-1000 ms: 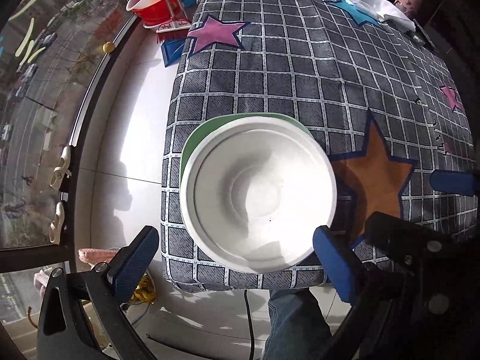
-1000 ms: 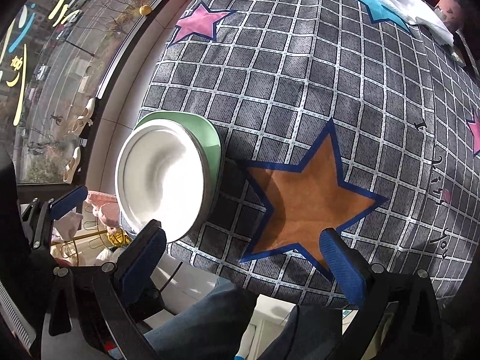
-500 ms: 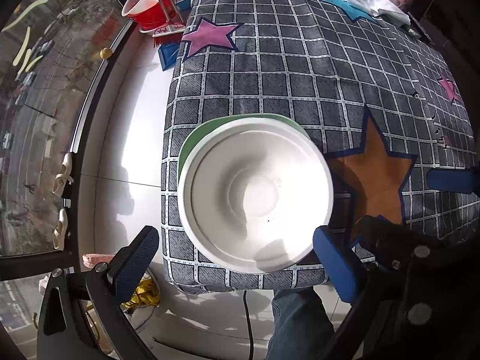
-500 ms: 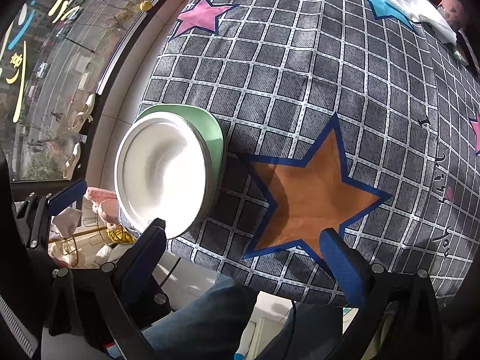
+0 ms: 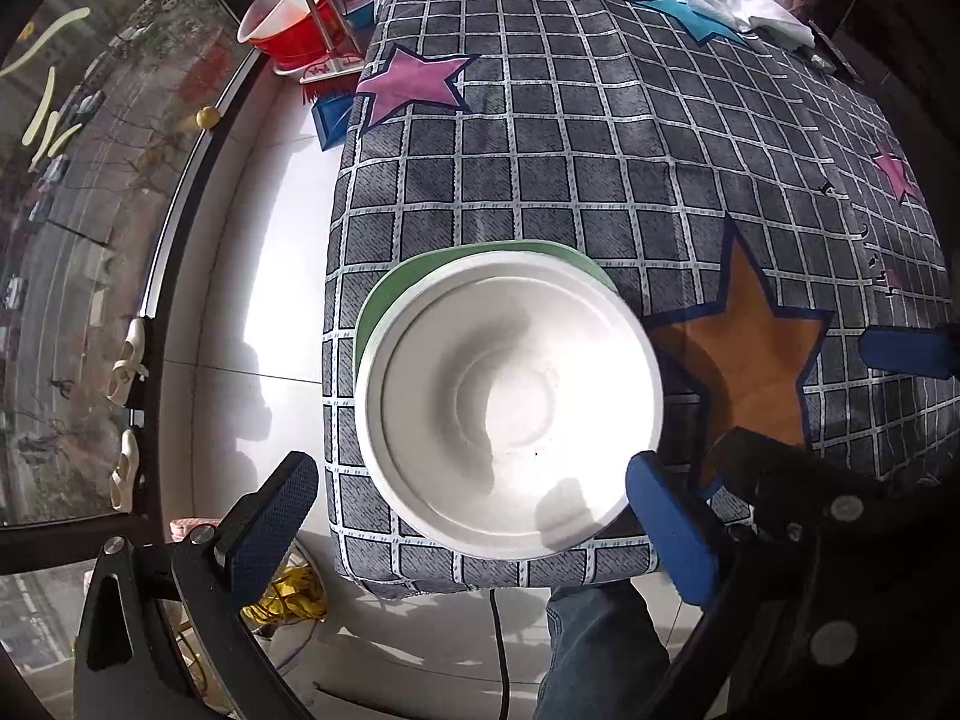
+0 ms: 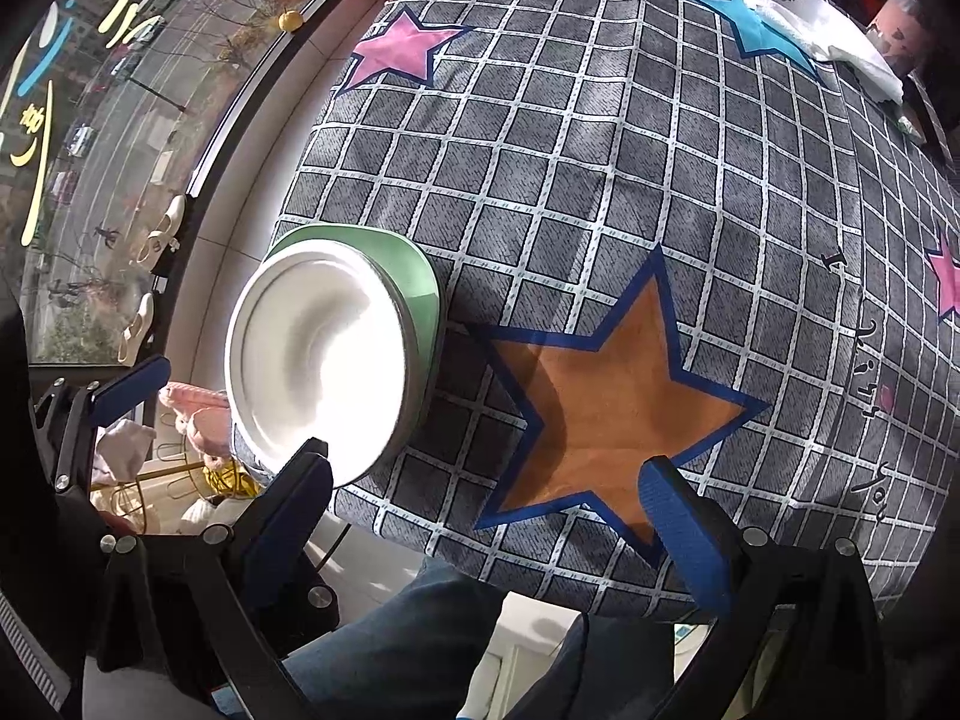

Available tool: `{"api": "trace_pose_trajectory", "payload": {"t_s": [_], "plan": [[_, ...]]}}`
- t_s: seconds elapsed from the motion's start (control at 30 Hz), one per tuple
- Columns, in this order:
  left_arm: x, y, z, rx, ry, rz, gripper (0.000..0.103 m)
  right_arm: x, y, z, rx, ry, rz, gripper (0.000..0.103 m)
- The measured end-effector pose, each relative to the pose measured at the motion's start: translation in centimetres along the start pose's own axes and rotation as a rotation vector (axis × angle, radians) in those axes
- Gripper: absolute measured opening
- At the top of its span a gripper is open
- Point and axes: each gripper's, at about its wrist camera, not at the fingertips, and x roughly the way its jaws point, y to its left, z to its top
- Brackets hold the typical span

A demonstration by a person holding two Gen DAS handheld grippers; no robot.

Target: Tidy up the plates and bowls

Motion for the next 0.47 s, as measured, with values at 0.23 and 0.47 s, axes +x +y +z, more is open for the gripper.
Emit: {"api": "trace_pose_trajectory", "payload": {"t_s": [0.23,0.47], "plan": [[0.2,-0.8,0.7,0.023,0.019,0.002,0.103,-0.5,-0.6,-0.1,0.005,-0.034,-0.019,0.103],[-0.2,-3.2,1.6,0.055,0.026,-0.006,0.103,-0.8,-3.3,0.0,0.004,-0.035,-0.007,0.103]]}}
